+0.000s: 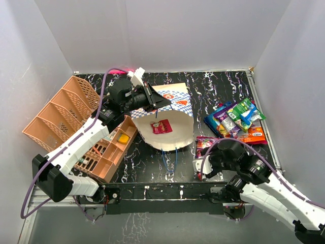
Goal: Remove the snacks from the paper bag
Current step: Place the snack at the center of the board, then pick up the snack from the paper bag.
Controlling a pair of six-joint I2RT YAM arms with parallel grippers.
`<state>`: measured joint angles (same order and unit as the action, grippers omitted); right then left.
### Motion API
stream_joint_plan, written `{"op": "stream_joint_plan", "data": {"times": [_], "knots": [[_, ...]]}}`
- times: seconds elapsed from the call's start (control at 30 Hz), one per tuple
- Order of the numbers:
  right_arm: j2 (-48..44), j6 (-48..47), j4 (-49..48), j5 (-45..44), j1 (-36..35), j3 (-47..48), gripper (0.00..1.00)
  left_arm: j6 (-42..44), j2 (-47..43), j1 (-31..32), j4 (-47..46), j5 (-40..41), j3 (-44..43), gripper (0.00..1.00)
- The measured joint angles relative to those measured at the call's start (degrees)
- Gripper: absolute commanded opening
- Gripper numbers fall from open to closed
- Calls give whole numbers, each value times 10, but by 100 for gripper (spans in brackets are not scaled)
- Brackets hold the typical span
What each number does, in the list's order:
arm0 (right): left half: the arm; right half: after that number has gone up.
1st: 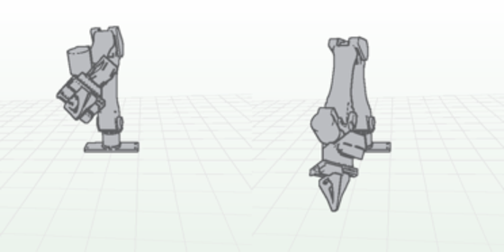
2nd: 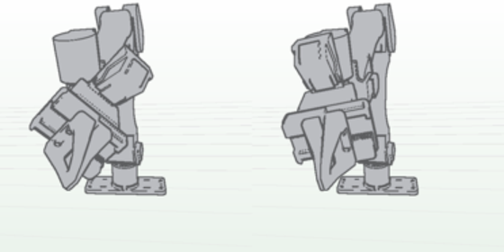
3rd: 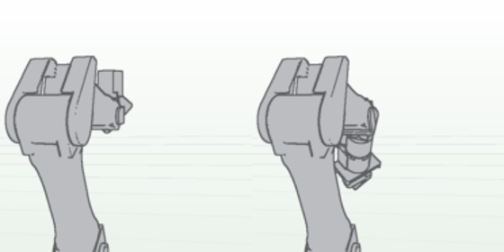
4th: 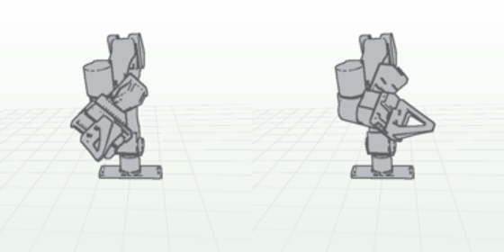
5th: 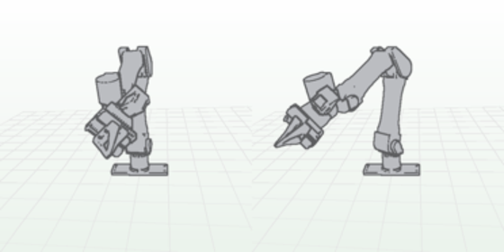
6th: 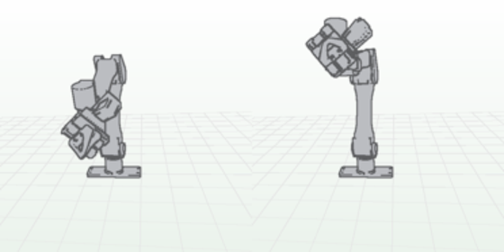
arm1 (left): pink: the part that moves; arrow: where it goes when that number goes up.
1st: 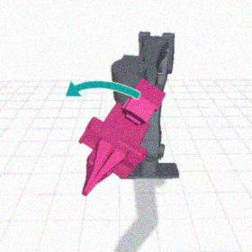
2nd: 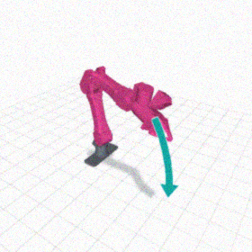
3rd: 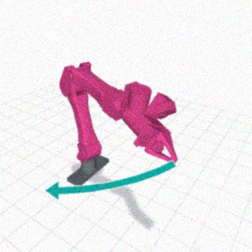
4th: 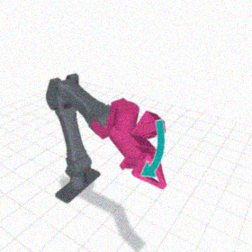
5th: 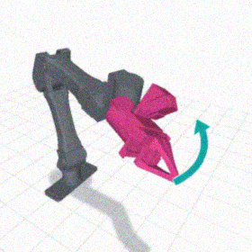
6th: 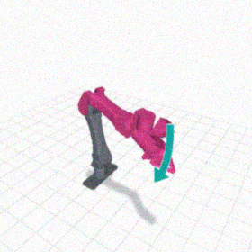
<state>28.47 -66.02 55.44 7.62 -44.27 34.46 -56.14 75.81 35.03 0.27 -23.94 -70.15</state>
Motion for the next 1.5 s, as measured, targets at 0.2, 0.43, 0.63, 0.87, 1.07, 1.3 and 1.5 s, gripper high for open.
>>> {"op": "stream_joint_plan", "data": {"times": [0.2, 0.43, 0.63, 0.87, 1.07, 1.3, 1.5], "knots": [[61, 41, -33, 125, 0, 52, 65, 0, 0, 0, 2, 0, 0, 0], [121, 136, -266, 203, -8, 8, 63, 0, 0, 0, 2, -8, 0, 0], [264, 166, -502, 138, -80, -28, 61, 1, 0, 0, 1, -17, 0, 0], [479, 141, -695, -10, -118, -28, 59, 1, 0, 0, 0, -31, 0, 0], [619, 101, -781, -89, -107, -7, 57, 3, -8, 0, 3, -41, 9, 0], [719, 63, -893, -105, -72, 24, 61, 7, -19, 0, 2, -63, 17, 0], [799, 37, -990, -108, -46, 62, 62, 7, -19, 0, 2, -89, 17, 0]]}}
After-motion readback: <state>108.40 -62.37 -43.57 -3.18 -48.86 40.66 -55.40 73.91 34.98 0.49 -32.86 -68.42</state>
